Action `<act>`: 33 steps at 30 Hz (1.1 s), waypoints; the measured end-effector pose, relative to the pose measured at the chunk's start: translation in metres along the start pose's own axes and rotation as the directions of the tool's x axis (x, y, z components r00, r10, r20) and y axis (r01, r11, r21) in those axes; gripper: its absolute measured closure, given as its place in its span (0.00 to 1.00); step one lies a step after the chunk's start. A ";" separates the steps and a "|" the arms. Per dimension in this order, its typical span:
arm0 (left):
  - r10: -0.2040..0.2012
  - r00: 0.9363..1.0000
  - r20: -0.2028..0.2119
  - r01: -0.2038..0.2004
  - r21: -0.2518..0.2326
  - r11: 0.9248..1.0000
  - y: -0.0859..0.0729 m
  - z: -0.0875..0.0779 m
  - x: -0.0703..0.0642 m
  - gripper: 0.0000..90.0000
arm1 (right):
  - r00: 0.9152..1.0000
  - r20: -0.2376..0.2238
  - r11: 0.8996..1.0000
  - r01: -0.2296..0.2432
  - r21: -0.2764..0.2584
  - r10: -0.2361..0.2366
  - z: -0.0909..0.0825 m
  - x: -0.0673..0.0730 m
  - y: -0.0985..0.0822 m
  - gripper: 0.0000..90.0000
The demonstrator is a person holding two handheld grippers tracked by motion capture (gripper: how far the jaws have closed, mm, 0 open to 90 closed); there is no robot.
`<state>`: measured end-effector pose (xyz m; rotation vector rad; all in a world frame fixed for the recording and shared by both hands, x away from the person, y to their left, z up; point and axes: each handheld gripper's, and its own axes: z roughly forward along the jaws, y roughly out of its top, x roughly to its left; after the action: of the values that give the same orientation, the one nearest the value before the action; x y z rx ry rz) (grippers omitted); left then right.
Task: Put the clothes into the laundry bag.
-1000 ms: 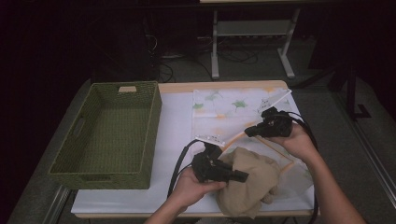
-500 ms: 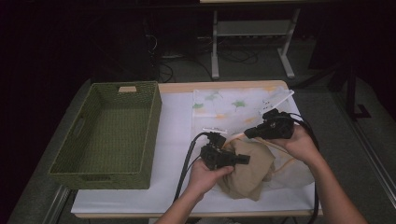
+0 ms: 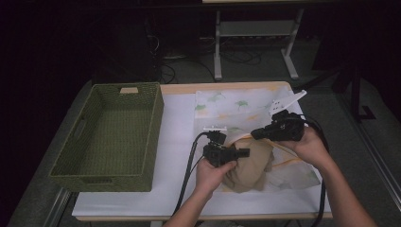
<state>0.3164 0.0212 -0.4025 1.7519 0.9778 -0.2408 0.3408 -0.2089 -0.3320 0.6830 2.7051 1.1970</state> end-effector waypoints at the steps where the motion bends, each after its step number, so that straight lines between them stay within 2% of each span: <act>1: 0.003 1.000 -0.010 -0.003 -0.014 1.000 0.002 -0.001 -0.001 0.85 | 1.000 -0.001 1.000 0.000 0.002 0.000 0.000 0.000 0.000 0.98; 4: -0.013 0.999 -0.048 0.013 -0.011 1.000 0.002 0.002 0.005 0.85 | 1.000 0.003 1.000 -0.003 -0.001 0.003 0.000 0.000 0.000 0.98; 7: -0.026 0.997 -0.070 0.025 -0.011 1.000 -0.002 0.006 0.009 0.84 | 1.000 0.007 1.000 -0.003 0.029 0.002 0.005 -0.001 -0.001 0.98; 12: -0.013 0.995 -0.097 0.014 0.010 1.000 -0.009 0.007 0.007 0.78 | 1.000 0.007 0.998 -0.009 0.068 0.008 0.012 -0.002 -0.007 0.98; 14: -0.017 0.994 -0.104 0.019 0.021 1.000 -0.011 0.006 0.006 0.70 | 1.000 0.009 0.996 -0.017 0.086 0.017 0.016 -0.003 -0.011 0.98; 18: 0.026 0.994 -0.104 -0.020 0.058 0.998 -0.019 0.003 0.001 0.58 | 1.000 0.008 0.995 -0.030 0.096 0.029 0.021 -0.004 -0.017 0.97; 21: 0.055 0.993 -0.101 -0.046 0.095 0.994 -0.028 0.002 -0.003 0.52 | 0.999 0.005 0.995 -0.034 0.097 0.034 0.023 -0.005 -0.019 0.97; 23: 0.091 0.989 -0.120 -0.076 0.125 0.989 -0.033 0.005 -0.006 0.52 | 0.999 0.002 0.995 -0.032 0.098 0.032 0.025 -0.005 -0.020 0.97; 25: 0.087 0.987 -0.133 -0.069 0.136 0.988 -0.036 0.009 -0.004 0.56 | 0.999 0.001 0.994 -0.036 0.103 0.036 0.027 -0.005 -0.020 0.97; 27: 0.085 0.985 -0.148 -0.063 0.142 0.988 -0.036 0.012 -0.002 0.65 | 0.999 0.000 0.994 -0.037 0.106 0.038 0.028 -0.005 -0.021 0.97; 29: 0.082 0.986 -0.143 -0.061 0.142 0.988 -0.036 0.015 0.002 0.80 | 0.999 0.000 0.994 -0.034 0.108 0.034 0.029 -0.004 -0.022 0.97; 31: 0.071 0.987 -0.142 -0.055 0.118 0.992 -0.035 0.017 0.004 0.90 | 0.999 -0.002 0.994 -0.033 0.105 0.033 0.028 -0.004 -0.022 0.97; 33: 0.050 0.990 -0.133 -0.039 0.083 0.996 -0.032 0.019 0.004 0.93 | 1.000 -0.004 0.994 -0.027 0.105 0.028 0.027 -0.003 -0.022 0.97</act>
<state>0.3016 0.0104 -0.4355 1.8804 1.0367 -0.1359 0.3427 -0.2050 -0.3668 0.7336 2.7886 1.0702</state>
